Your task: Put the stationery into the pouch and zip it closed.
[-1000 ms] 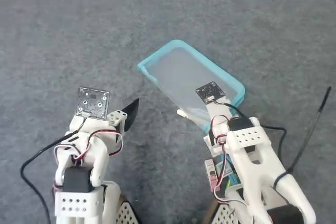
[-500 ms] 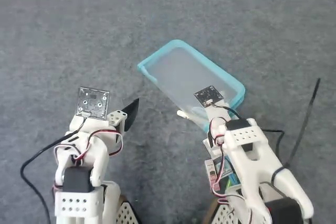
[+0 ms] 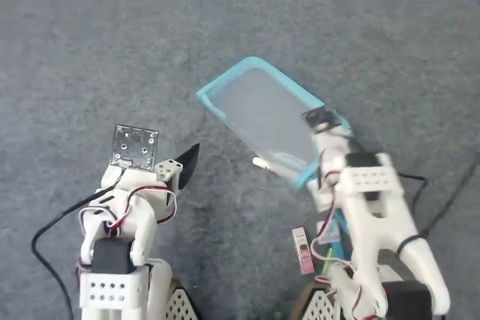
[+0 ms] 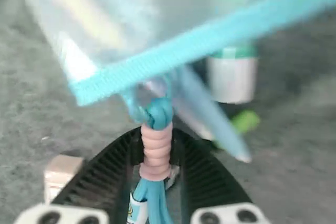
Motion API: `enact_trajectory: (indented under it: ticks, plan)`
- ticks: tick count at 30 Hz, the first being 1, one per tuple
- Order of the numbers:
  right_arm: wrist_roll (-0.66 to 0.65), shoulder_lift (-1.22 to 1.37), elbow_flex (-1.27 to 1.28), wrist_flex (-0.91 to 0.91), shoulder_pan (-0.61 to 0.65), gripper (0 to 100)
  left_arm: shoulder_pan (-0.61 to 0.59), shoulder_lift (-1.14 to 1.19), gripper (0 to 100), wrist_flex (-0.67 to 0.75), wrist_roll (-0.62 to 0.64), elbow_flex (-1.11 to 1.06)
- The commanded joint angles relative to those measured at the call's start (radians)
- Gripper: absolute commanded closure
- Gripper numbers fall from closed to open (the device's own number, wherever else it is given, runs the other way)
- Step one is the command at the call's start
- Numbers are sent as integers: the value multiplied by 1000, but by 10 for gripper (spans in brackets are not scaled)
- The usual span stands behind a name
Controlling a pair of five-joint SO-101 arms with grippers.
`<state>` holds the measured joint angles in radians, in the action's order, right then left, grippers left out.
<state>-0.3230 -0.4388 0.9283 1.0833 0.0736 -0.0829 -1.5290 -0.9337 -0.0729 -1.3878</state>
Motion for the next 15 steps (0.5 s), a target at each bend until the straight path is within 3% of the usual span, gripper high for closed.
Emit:
enact_trajectory:
  ticks: [1, 6, 10, 15]
  plan:
    - [-25, -133, -152, 102, -68, 991, 9, -8, 703, 46, -6, 12]
    - [-31, -297, -261, 240, -4, 991, 9, -8, 703, 46, -6, 12]
    - [-31, -349, -298, 303, 165, 991, 25, -8, 701, 40, -6, 13]
    - [-34, -326, -301, 312, 349, 991, 155, -14, 691, -23, -11, 18]
